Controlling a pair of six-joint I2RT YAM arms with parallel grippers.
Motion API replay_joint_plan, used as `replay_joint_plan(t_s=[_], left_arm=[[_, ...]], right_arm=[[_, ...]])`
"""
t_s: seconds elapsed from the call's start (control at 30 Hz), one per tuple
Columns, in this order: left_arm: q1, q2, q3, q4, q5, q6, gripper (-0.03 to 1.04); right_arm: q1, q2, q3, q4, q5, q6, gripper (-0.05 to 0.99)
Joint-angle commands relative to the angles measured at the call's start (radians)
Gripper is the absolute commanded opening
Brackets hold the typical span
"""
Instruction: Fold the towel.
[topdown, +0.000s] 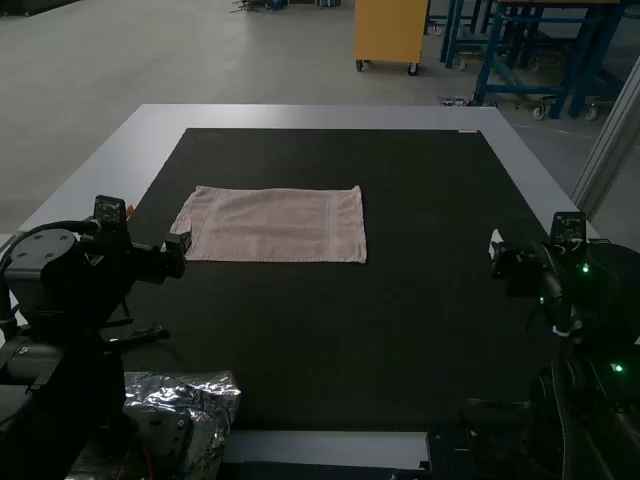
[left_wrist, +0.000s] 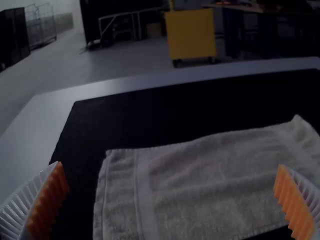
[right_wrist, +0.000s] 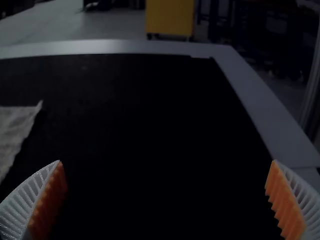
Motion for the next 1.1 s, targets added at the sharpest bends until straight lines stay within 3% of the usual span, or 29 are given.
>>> replay_joint_plan(t_s=[0.0, 0.73, 0.97, 1.07], left_arm=[[0.011, -0.002, -0.007, 0.004, 0.005, 0.009, 0.97], [0.011, -0.002, -0.007, 0.004, 0.005, 0.009, 0.97], [0.011, -0.002, -0.005, 0.008, 0.005, 0.014, 0.97], [0.01, -0.002, -0.005, 0.027, 0.005, 0.023, 0.97]], right_arm=[[-0.005, -0.006, -0.006, -0.01, -0.025, -0.006, 0.91], [-0.003, -0.008, -0.006, -0.008, -0.036, -0.003, 0.91], [-0.002, -0.008, -0.008, -0.004, -0.036, 0.072, 0.91], [-0.003, -0.008, -0.006, 0.055, -0.034, 0.045, 0.91]])
